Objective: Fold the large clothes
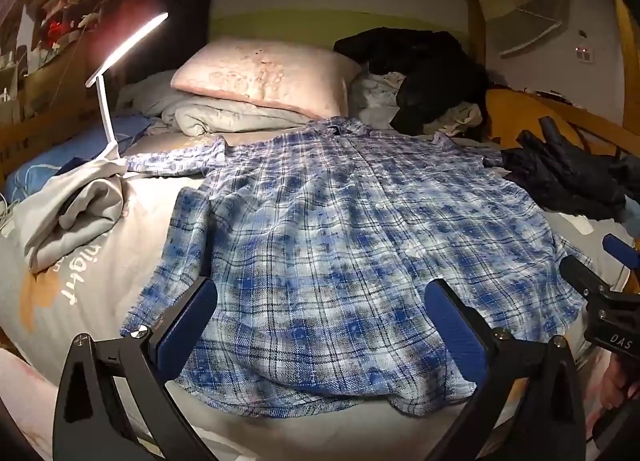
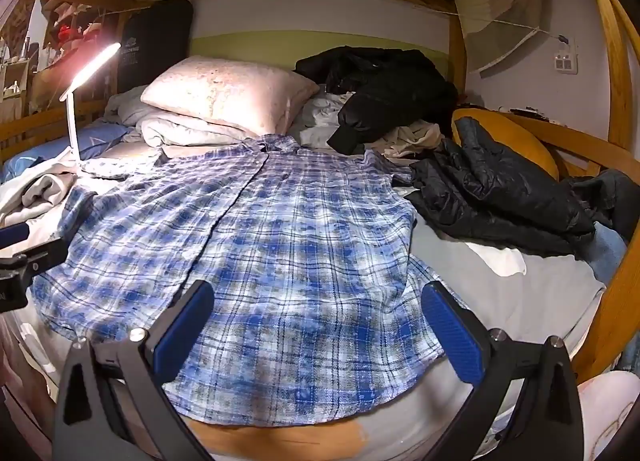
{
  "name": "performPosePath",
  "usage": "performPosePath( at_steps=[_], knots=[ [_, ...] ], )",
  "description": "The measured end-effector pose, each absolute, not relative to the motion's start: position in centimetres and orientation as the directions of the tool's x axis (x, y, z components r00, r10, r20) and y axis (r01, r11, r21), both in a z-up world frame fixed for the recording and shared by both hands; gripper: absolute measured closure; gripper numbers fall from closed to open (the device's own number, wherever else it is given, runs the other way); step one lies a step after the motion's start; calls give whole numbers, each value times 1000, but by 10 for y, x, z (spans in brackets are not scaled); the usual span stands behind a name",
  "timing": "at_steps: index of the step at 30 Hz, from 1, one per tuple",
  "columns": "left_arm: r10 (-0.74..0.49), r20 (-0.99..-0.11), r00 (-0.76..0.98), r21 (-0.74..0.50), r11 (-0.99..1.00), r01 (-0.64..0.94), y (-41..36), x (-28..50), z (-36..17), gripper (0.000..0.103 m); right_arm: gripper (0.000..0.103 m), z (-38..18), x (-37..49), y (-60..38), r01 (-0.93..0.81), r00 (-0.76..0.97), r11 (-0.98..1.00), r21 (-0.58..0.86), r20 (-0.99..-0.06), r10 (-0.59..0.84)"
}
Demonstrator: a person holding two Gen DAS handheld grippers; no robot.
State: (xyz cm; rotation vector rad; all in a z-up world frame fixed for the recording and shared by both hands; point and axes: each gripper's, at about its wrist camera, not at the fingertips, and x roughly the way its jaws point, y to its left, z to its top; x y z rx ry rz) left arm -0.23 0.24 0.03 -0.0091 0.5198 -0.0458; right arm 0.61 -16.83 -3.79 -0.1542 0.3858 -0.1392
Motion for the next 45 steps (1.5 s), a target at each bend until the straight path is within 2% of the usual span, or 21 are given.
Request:
performPosePath(
  at_steps=[7,27,33,45],
  knots=[
    [-72,-522,850,-90,996,29,8,0,-1,0,0,-35,4,-170,97,917,981,-167,-368,-154],
    [-36,-525,850,-48,999,13,9,-2,-3,0,0,-37,8,-170,94,909,984,-152,-389,-147],
    [-13,-549,836,-41,999,-12,11,3,-9,0,0,-38,9,-170,87,909,984,-156,-391,-143],
    [-30,-550,835,-36,999,12,9,2,-8,0,0,-37,5,-166,87,914,983,-161,-380,-143]
  ],
)
